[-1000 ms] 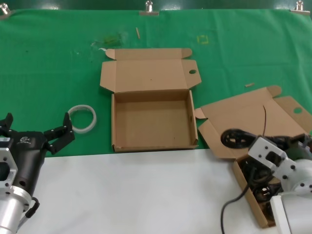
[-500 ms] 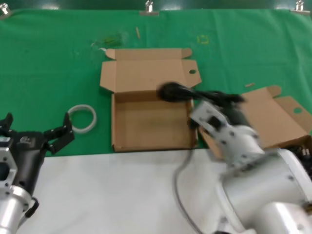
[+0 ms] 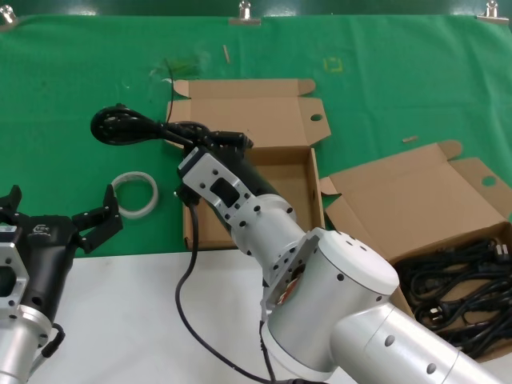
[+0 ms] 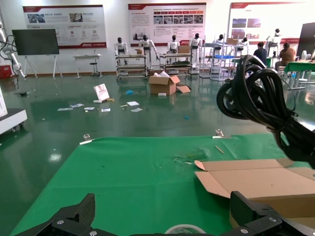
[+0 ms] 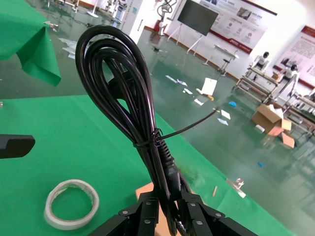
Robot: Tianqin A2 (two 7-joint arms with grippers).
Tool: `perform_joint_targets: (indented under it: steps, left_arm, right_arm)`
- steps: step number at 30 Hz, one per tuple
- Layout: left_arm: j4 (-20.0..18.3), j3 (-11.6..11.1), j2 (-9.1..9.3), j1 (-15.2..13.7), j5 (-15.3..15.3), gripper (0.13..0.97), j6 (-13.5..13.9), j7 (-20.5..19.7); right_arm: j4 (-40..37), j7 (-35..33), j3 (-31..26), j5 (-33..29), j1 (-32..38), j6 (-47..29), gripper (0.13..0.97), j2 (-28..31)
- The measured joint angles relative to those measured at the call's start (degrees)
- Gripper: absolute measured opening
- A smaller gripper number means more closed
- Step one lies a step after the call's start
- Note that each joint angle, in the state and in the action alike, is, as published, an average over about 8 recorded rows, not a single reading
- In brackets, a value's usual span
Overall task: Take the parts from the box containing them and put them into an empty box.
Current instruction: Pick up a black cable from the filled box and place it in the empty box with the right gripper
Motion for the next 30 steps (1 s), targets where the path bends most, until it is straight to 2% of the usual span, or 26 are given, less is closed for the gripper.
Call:
perform_joint_targets:
  steps: [4,17,30]
  left_arm:
    - [0.0,0.0,0.0,0.0,0.0,0.966,0.0,0.0]
    - [0.0,0.0,0.0,0.0,0.0,0.966,0.0,0.0]
    - [0.0,0.0,0.0,0.0,0.0,0.966,0.0,0.0]
  right_arm:
    - [-0.91,2.0,-0.75,0.0,0.17,-0.27,0.203,0.17]
    - [1.16,-2.2,6.07,0.0,-5.3,2.7,0.203,2.59]
    - [0.31,0.57,4.0,0.0,-4.63,2.24,0.203,4.39]
